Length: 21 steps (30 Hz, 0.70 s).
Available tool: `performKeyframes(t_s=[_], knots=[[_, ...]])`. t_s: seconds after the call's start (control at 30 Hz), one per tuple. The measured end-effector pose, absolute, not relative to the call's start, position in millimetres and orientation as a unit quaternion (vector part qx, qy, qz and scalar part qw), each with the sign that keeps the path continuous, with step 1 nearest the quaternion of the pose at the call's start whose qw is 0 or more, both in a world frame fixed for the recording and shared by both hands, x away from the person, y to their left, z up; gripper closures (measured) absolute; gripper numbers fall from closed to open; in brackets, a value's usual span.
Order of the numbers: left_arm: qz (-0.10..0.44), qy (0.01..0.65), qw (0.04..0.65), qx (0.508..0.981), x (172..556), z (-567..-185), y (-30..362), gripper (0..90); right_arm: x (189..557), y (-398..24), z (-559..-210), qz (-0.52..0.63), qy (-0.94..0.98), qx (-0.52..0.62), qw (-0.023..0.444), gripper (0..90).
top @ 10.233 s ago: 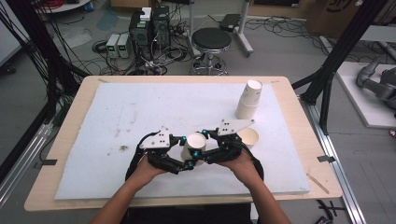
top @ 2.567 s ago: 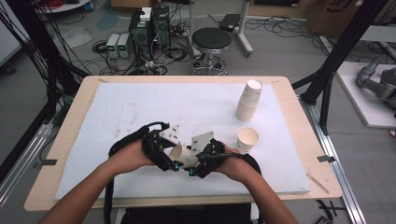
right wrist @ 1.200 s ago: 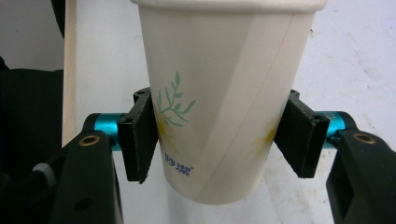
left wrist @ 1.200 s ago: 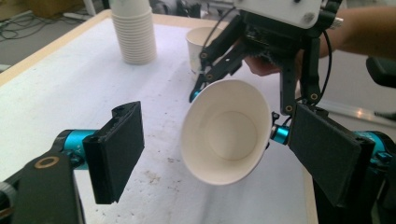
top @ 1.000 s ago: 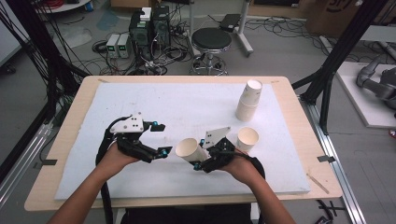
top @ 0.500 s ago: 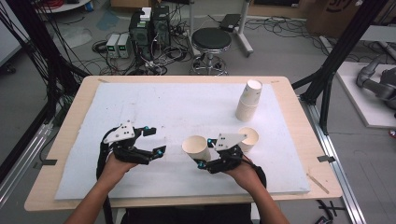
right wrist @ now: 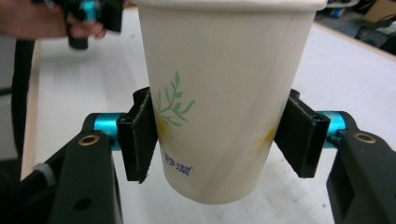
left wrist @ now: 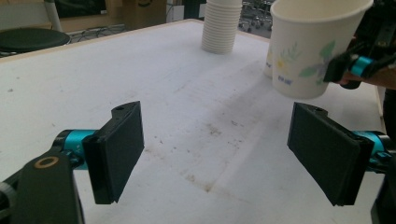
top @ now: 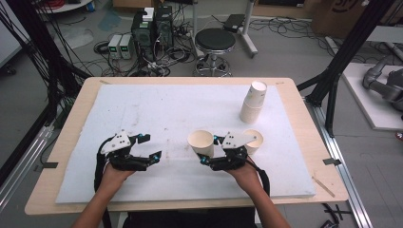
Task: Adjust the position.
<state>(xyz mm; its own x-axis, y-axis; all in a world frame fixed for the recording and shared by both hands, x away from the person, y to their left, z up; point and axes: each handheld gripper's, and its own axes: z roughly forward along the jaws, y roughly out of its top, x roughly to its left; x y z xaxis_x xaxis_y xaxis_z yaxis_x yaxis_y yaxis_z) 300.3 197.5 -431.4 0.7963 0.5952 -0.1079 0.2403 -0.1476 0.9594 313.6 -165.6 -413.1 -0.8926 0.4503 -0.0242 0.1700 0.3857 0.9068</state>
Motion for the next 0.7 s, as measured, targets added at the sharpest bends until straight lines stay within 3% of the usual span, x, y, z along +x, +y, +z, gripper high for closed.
performKeyframes(t_s=[0.7], knots=[[0.171,0.292,0.585,0.737,300,-433,208,18.7,325,-168,-409,0.56,0.772,0.242,0.177,36.8]])
